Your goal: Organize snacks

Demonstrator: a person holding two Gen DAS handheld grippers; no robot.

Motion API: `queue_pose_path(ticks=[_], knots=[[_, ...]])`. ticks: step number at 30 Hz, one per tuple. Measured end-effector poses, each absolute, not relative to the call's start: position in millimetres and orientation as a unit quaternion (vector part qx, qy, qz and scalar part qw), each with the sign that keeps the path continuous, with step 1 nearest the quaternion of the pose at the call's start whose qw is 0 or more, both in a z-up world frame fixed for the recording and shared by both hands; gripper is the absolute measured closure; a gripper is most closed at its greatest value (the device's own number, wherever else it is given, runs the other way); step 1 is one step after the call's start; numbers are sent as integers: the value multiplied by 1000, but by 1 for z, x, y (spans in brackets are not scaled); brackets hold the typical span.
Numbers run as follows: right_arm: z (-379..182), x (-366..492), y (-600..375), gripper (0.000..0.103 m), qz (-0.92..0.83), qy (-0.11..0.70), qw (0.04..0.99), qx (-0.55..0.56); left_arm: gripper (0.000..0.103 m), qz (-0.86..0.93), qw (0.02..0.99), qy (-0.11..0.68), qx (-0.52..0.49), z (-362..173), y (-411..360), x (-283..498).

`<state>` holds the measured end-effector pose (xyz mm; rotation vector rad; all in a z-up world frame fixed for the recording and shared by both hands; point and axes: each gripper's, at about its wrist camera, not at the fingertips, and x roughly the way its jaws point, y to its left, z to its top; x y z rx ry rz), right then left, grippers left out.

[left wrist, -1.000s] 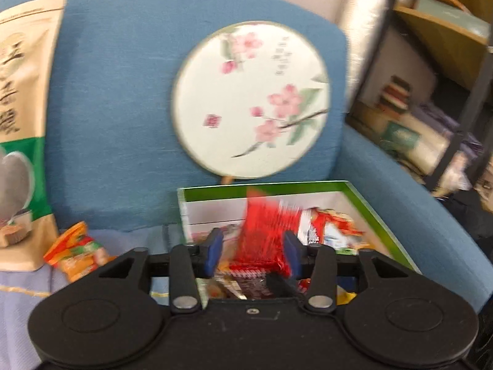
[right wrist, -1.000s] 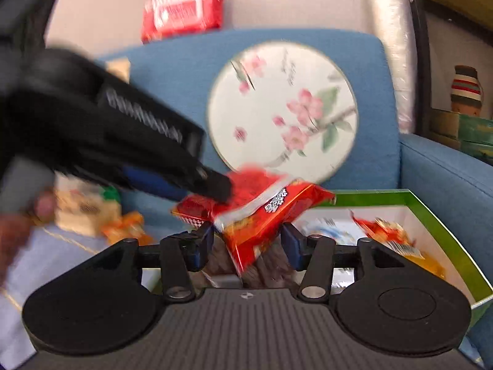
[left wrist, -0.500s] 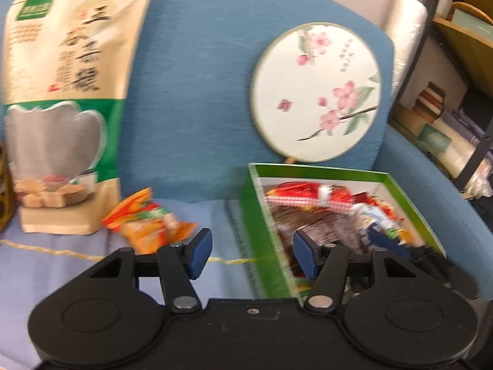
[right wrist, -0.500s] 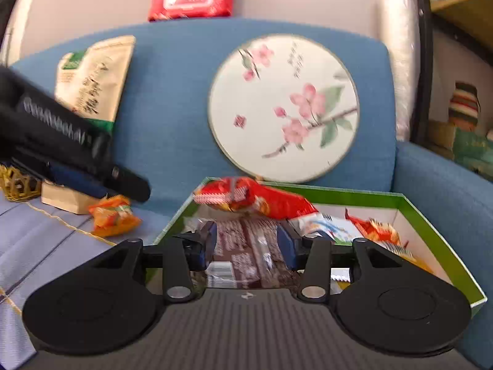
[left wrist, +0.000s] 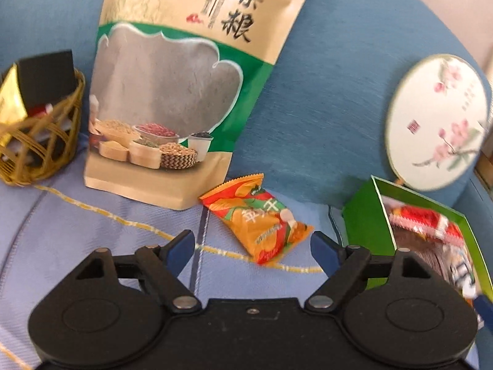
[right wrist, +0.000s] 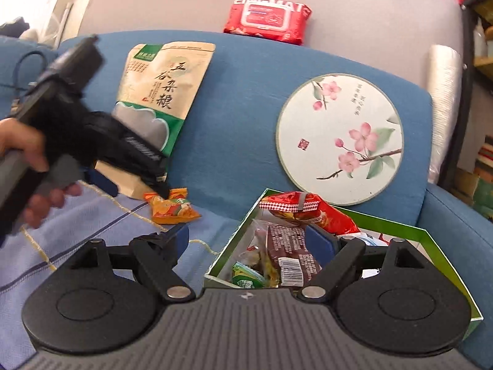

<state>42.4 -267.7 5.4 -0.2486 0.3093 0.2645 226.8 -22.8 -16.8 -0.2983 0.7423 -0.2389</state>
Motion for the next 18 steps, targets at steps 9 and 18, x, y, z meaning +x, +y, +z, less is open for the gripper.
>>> queue_pose_path(ticks=[9,18], knots=[[4,50,-271,0,130,169,972,-97,0,-84,900,375,-208,-42,-31,266],[6,41,-262,0,190,186,961,-78,103,-166,878,422,-154,-46,-14,218]])
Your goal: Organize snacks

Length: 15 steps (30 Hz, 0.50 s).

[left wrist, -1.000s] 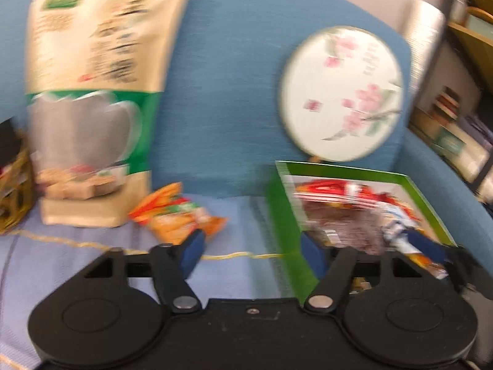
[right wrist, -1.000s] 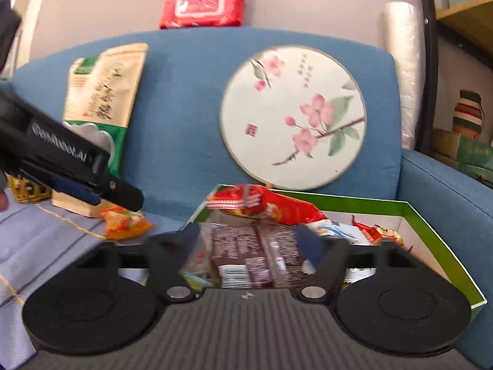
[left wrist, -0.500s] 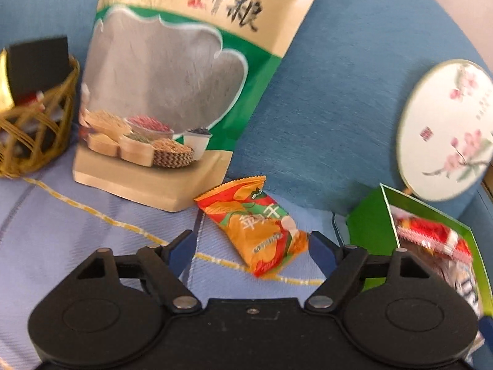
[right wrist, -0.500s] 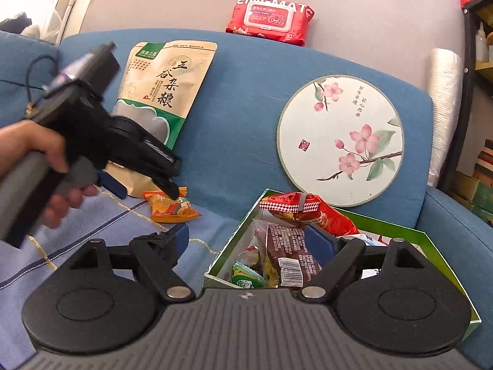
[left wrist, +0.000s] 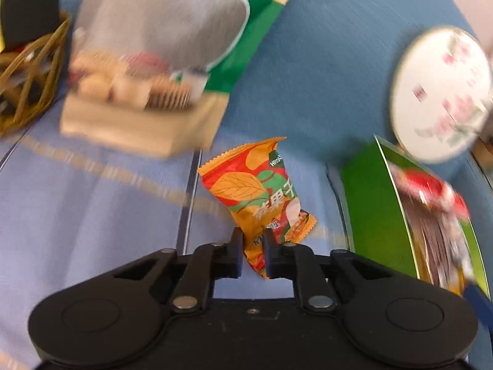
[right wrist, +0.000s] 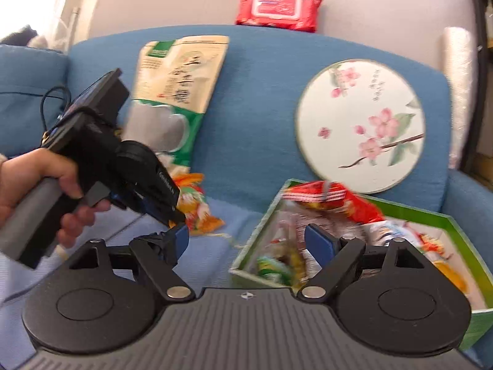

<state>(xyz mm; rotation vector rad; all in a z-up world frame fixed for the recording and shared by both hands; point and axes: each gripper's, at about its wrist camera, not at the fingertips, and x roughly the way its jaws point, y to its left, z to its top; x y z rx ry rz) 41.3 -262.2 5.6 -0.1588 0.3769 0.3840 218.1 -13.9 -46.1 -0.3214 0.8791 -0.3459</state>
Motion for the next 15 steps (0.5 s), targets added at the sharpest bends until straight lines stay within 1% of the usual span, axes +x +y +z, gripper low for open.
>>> queue_pose_path(ticks=[5,6,7,8,9,10,11,13,15], knots=[[5,34,-251,0,228,205,949,-67,103,-204,858,448,-142,-47,6,162],[5,32,-249,0,238,210,946,-65,92,-209,854,453,-145,-46,10,149],[5,31,-247,0,247,214,943,-62,65,-210,854,452,-148,-45,14,139],[4,29,-244,0,256,219,940,-60,48,-210,855,451,-146,-43,15,132],[4,28,-241,0,265,225,936,-58,24,-210,858,447,-142,-40,19,125],[3,27,-239,0,273,231,932,-53,14,-207,864,439,-134,-36,23,118],[2,27,-237,0,281,239,928,-45,12,-204,871,430,-124,-32,23,114],[-2,30,-233,0,302,267,915,-19,3,-200,884,411,-101,-24,26,112],[-7,33,-231,0,318,297,900,20,0,-190,893,394,-101,-16,26,123]])
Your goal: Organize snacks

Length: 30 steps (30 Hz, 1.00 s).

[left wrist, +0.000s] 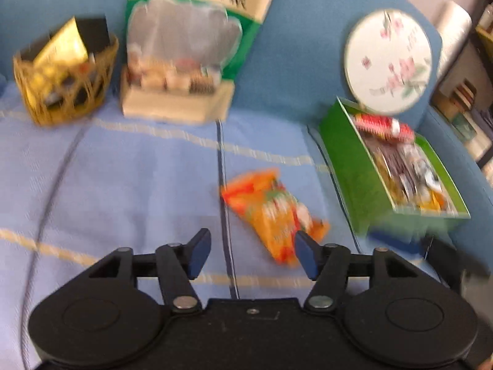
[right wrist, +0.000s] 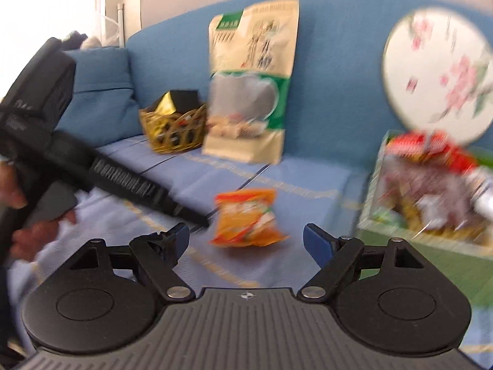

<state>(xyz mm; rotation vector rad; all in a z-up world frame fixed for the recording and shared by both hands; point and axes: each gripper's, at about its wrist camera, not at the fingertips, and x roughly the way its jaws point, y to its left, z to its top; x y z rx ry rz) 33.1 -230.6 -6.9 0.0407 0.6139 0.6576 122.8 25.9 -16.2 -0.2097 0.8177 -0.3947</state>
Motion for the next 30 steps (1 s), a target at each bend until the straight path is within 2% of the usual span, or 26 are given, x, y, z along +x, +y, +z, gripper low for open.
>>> queue_pose_path(ticks=[4,5,6,10,12,13,15,18,20,22,27,30], knots=[[-19,43,-229,0,327,342,877,85,0,-204,898,377,-105,-9,16,146],[-22,47,-230,2,322,350,874,100,0,-201,897,381,-102,-12,12,156],[-26,51,-232,5,314,360,870,121,6,-200,894,387,-103,-16,9,165],[-40,69,-239,14,296,388,848,208,8,-211,874,422,-114,-29,7,187],[-43,73,-237,25,285,388,849,217,17,-210,872,428,-111,-31,9,189],[-43,74,-238,33,280,387,852,215,26,-213,870,429,-114,-31,11,187],[-41,73,-238,37,270,382,858,212,30,-223,859,443,-127,-32,18,181],[-39,73,-242,38,256,378,865,209,30,-239,848,456,-124,-31,24,167],[-40,75,-245,36,258,381,861,216,25,-237,851,451,-124,-28,28,161],[-39,73,-245,35,264,378,861,216,0,-225,863,433,-130,-21,34,161],[-38,74,-245,31,273,369,858,229,0,-204,877,408,-151,-14,39,179],[-44,80,-246,28,262,376,857,235,0,-212,877,412,-126,-18,31,196]])
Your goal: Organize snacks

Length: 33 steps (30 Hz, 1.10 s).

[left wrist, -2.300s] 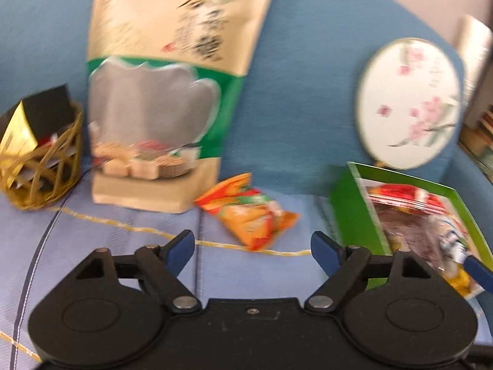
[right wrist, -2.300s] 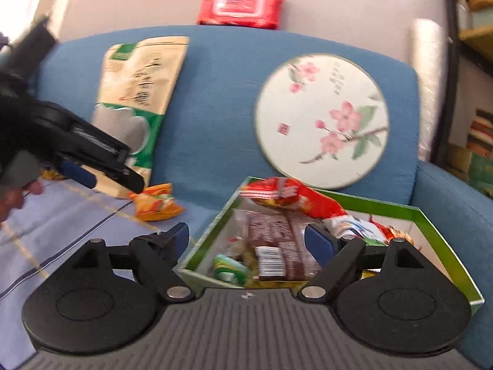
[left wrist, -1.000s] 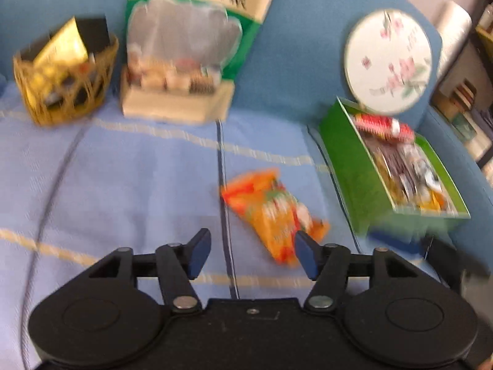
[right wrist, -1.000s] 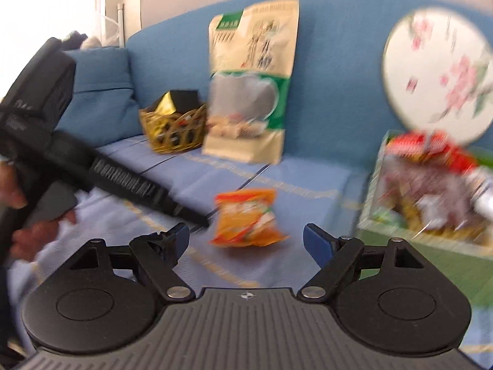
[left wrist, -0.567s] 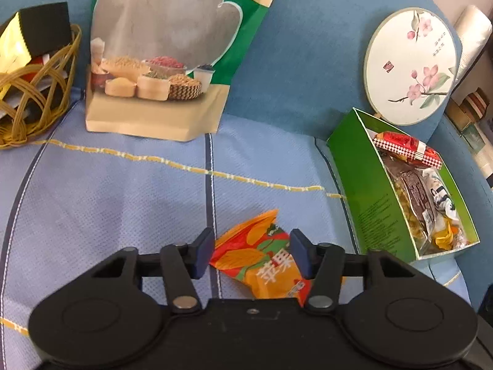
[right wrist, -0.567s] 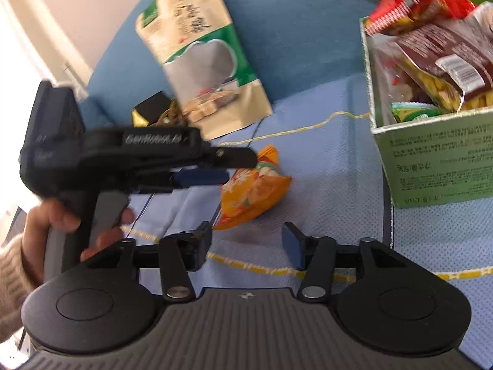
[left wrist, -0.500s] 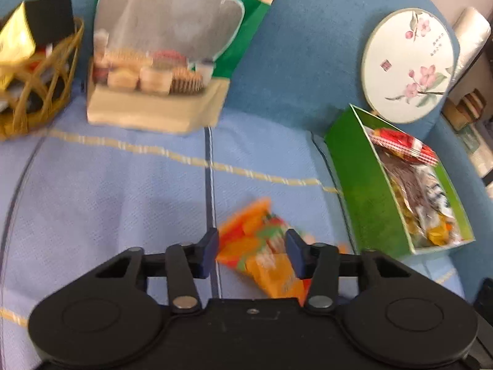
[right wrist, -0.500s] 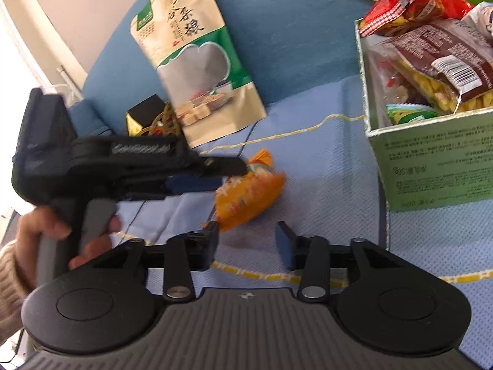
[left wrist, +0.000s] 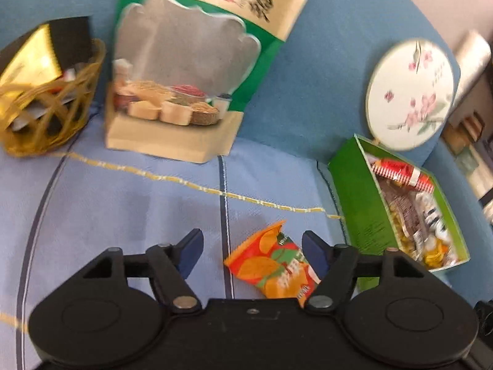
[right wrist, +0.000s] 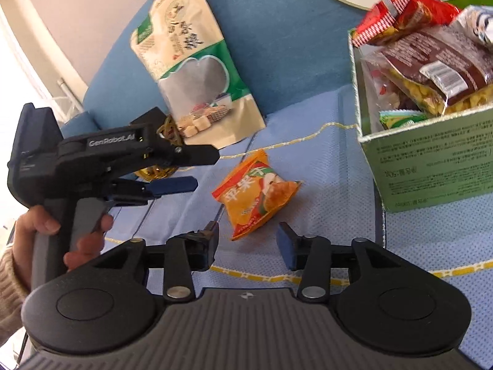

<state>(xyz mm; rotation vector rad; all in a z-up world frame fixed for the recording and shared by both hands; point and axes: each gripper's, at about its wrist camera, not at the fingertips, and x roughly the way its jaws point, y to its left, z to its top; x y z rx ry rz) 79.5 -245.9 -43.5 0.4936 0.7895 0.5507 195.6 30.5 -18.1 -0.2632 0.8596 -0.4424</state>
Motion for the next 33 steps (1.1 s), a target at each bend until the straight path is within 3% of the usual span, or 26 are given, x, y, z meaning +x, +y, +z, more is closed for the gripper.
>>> queue_pose_path(ticks=[6,7,9,10,11,12,15,22,33], knots=[[-50,90,-245,29,262,371,857,244,0,-241,859,438,-106,-35,19,206],[-51,92,-244,30,264,372,857,239,23,-252,854,443,-103,-37,17,203],[-51,93,-241,49,261,375,862,217,31,-267,843,458,-92,-38,10,197],[-49,92,-242,57,257,376,867,204,49,-266,842,462,-87,-37,7,194],[-46,90,-242,61,251,372,872,196,54,-268,838,467,-83,-35,4,191],[-43,88,-244,63,243,370,877,189,66,-270,836,470,-81,-33,2,189],[-29,80,-252,65,241,344,889,181,71,-272,842,457,-95,-19,-2,179],[18,55,-281,66,220,247,934,138,72,-320,855,398,-93,33,-30,163],[42,56,-350,67,127,192,967,113,72,-379,846,363,-93,55,-120,166]])
